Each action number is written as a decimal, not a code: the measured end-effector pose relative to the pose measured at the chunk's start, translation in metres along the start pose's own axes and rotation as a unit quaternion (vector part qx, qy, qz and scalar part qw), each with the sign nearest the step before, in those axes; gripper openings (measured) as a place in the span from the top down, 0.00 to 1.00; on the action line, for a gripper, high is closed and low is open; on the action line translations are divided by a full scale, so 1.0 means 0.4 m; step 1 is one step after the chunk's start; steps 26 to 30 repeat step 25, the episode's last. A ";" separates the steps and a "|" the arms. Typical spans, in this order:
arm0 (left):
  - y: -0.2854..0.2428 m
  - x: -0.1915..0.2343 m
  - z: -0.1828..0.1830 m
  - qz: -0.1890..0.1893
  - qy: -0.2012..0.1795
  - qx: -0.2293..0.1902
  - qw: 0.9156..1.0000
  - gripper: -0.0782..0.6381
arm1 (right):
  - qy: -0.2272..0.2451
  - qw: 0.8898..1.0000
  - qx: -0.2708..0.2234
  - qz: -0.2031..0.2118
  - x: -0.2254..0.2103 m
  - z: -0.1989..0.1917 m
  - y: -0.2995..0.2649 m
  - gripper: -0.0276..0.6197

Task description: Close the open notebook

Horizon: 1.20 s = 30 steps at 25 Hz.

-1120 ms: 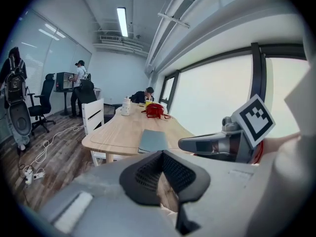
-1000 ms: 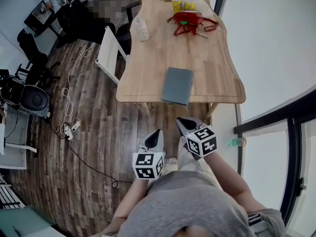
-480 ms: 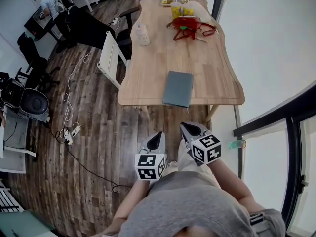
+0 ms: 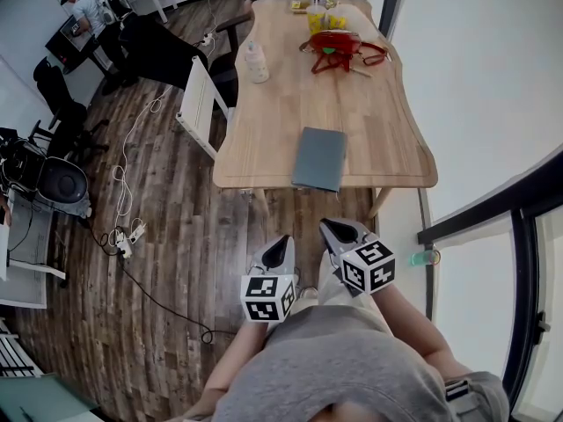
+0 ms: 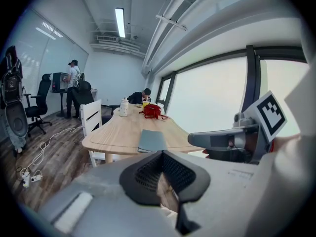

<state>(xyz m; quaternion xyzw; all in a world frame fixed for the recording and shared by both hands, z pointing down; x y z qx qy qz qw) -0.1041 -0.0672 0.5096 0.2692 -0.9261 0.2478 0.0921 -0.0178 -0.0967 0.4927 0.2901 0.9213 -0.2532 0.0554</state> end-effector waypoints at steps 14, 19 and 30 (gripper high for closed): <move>0.000 -0.005 0.003 0.000 -0.002 -0.003 1.000 0.88 | 0.000 1.000 -0.014 0.002 0.007 0.011 0.008 0.96; -0.002 -0.009 0.005 0.002 -0.001 -0.002 1.000 0.88 | -0.002 1.000 -0.018 0.004 0.000 0.019 0.012 0.96; -0.002 -0.009 0.008 0.002 -0.001 -0.002 1.000 0.88 | -0.002 1.000 -0.022 0.007 0.005 0.029 0.012 0.96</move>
Point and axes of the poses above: the fingertips, and each gripper's own axes: y backward along the fingers, x to its left, z out of its top, the point moved 1 cm from there along y, backward along the fingers, and after that the axes turned 7 degrees about -z, right-handed, at the moved point
